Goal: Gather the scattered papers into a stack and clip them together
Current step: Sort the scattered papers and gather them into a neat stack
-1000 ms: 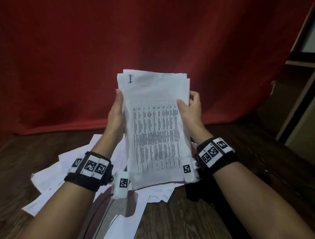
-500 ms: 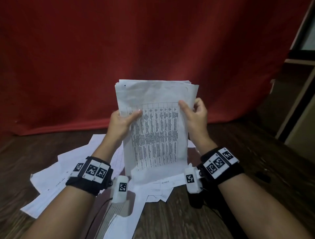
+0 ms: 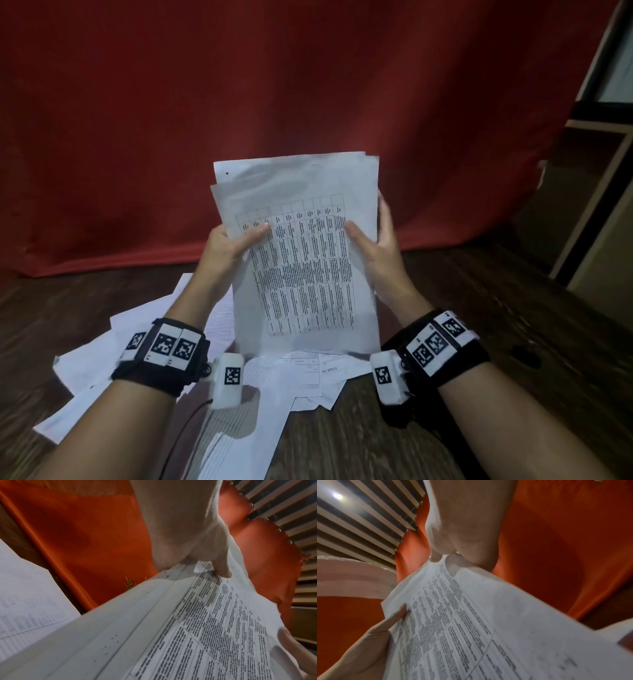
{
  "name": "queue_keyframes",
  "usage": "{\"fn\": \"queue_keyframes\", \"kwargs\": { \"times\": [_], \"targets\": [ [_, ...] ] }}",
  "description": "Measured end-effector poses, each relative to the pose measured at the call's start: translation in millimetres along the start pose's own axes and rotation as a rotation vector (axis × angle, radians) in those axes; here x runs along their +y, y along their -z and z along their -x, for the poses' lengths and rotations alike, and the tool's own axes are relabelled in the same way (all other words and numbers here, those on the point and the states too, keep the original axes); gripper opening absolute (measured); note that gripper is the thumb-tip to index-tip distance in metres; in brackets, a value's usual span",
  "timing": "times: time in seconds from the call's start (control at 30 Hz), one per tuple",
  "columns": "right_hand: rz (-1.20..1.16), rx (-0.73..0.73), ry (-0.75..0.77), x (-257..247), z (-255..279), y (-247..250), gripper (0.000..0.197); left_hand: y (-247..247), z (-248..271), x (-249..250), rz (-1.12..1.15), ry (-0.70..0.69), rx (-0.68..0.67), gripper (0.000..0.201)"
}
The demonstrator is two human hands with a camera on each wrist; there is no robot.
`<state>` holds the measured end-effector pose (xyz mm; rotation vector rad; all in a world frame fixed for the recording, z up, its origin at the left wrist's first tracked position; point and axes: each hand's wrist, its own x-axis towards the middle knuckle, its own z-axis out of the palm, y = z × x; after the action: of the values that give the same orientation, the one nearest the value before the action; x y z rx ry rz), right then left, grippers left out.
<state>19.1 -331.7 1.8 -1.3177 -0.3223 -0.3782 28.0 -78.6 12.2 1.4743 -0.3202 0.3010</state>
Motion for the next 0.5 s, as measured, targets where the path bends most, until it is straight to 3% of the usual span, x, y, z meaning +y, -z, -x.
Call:
{"fn": "queue_keyframes", "kwargs": {
  "times": [0.07,0.17,0.33,0.43,0.5],
  "targets": [
    [0.076,0.035,-0.036,6,4,-8,0.062,-7,0,-2,-0.018,-0.009,0.081,0.016],
    [0.222,0.096,0.06,10,9,-22,0.032,-23,1,2,0.027,-0.079,0.247,0.01],
    [0.231,0.094,0.043,16,6,-15,0.024,-18,3,5,0.044,-0.076,0.184,0.035],
    [0.112,0.077,-0.12,19,-1,-1,0.033,-4,2,-2,-0.006,-0.024,0.149,0.043],
    [0.066,0.031,-0.212,15,-2,-1,0.029,-7,4,-4,-0.05,0.038,0.112,0.051]
  ]
}}
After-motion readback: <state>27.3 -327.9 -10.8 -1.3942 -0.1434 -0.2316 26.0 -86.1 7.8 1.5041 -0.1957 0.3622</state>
